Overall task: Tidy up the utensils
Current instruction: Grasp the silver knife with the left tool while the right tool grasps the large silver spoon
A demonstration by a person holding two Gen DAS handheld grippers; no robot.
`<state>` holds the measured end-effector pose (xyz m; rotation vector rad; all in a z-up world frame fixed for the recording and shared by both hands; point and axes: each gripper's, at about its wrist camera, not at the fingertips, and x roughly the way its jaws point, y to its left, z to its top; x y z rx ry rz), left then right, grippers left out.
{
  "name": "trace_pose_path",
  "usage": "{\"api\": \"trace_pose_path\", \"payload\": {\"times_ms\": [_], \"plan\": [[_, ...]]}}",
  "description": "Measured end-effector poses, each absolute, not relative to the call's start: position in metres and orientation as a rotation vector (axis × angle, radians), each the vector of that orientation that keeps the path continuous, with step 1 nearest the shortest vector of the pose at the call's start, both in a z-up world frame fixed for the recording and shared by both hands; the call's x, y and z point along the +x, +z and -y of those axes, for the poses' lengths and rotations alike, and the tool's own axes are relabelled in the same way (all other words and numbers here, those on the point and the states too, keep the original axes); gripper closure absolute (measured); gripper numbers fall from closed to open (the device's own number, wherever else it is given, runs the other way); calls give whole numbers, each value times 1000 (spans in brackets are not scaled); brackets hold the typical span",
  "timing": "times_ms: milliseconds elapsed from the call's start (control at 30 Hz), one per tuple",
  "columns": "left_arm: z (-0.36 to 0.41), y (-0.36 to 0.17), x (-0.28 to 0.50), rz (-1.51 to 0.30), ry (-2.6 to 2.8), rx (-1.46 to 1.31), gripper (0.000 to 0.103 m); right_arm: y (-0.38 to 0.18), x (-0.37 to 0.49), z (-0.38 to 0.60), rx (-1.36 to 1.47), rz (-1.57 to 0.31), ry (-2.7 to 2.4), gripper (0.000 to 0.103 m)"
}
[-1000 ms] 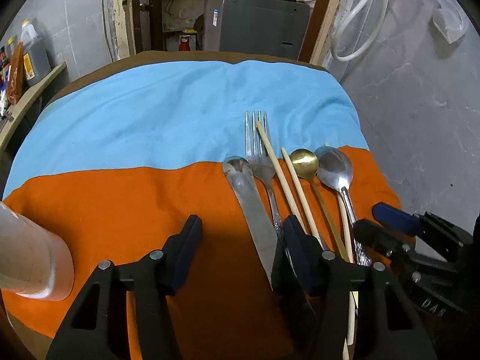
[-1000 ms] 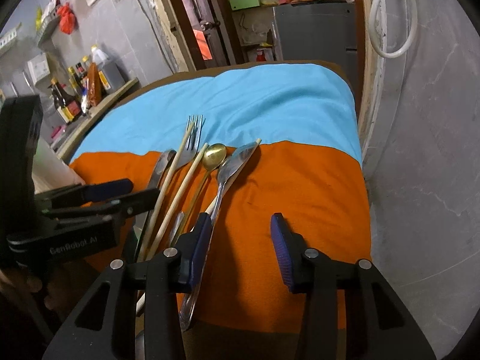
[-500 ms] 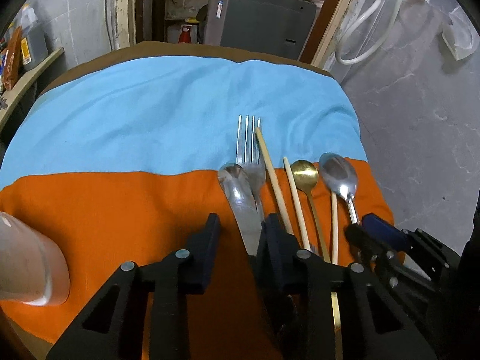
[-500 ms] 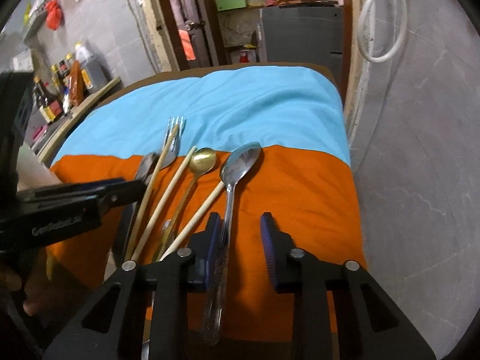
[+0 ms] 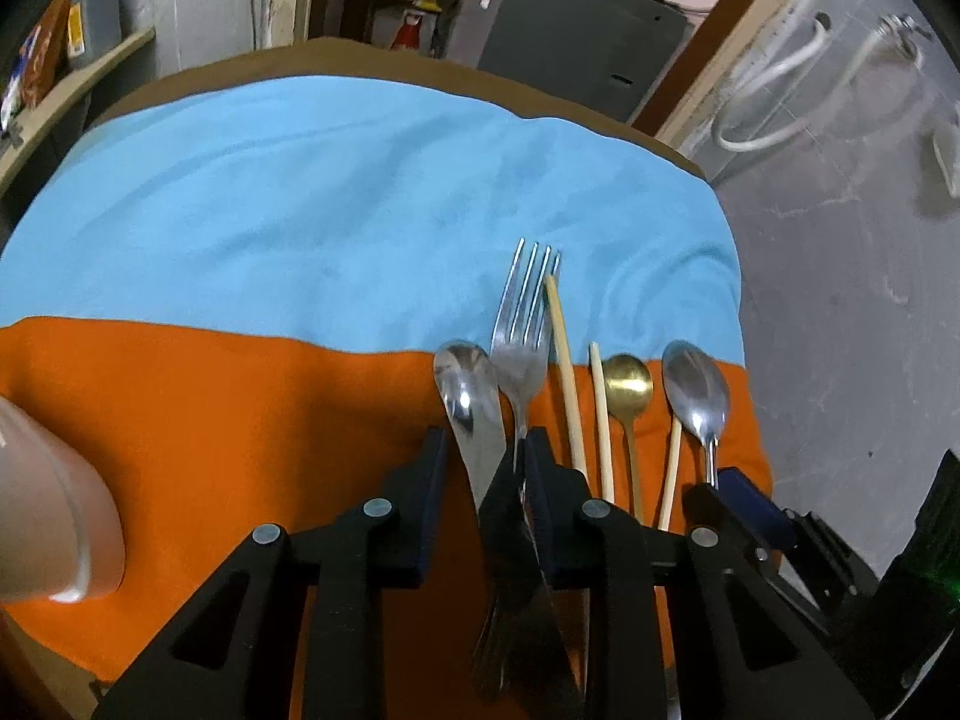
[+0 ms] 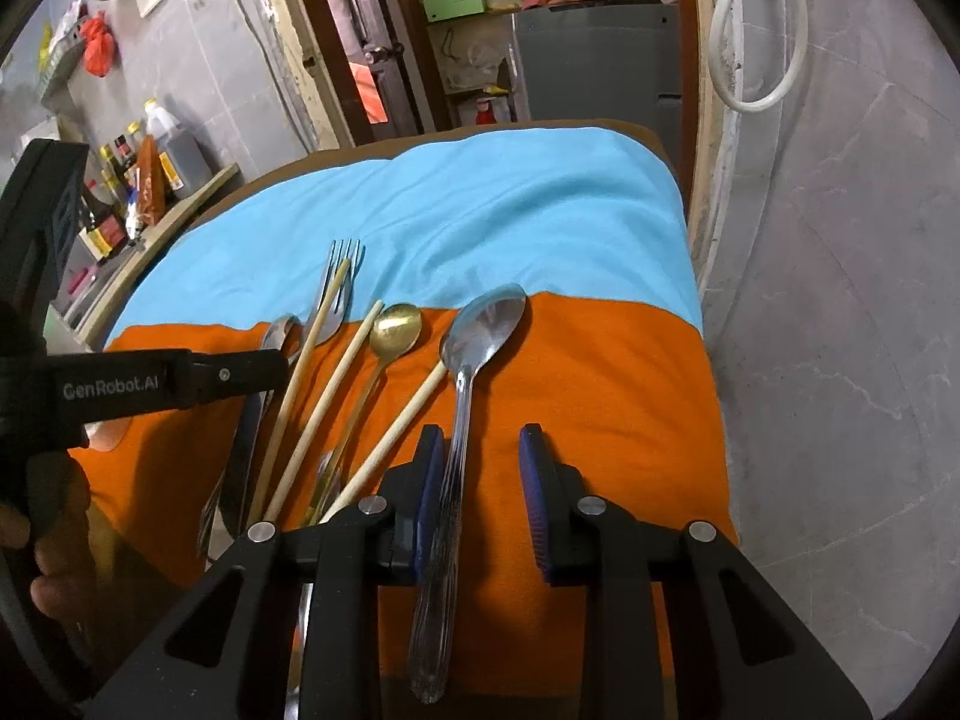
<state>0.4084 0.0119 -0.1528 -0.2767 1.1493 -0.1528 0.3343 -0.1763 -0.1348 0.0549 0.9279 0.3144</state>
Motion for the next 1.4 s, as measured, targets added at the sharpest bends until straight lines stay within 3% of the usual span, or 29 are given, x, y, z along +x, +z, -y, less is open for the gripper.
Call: {"api": "trace_pose_path", "payload": {"times_ms": [700,767,900,967,1100,1233,1400], "plan": [[-38,-147,416,-1226,-141,-372,87,-134,361,168,7,-944,284,78],[-39,-147,418,-1227,-146,-376,87,-134,361,168,9,-945,289,77],[-38,-146,422,-1227,-147,-352,88,-134,363,160,-20,-950,308,65],[-34,-144,420,-1216,-141,-332,89,-134,364,157,-35,-949,304,65],[-28,-143,413,-1182,-142,-303,90,-134,365,167,8,-950,280,83],[-25,-143,406,-1166,-155,-277,90,-135,368,180,90,-962,292,94],[-26,-142,389,-1149,-162,-233,92,-136,367,194,193,-974,314,97]]}}
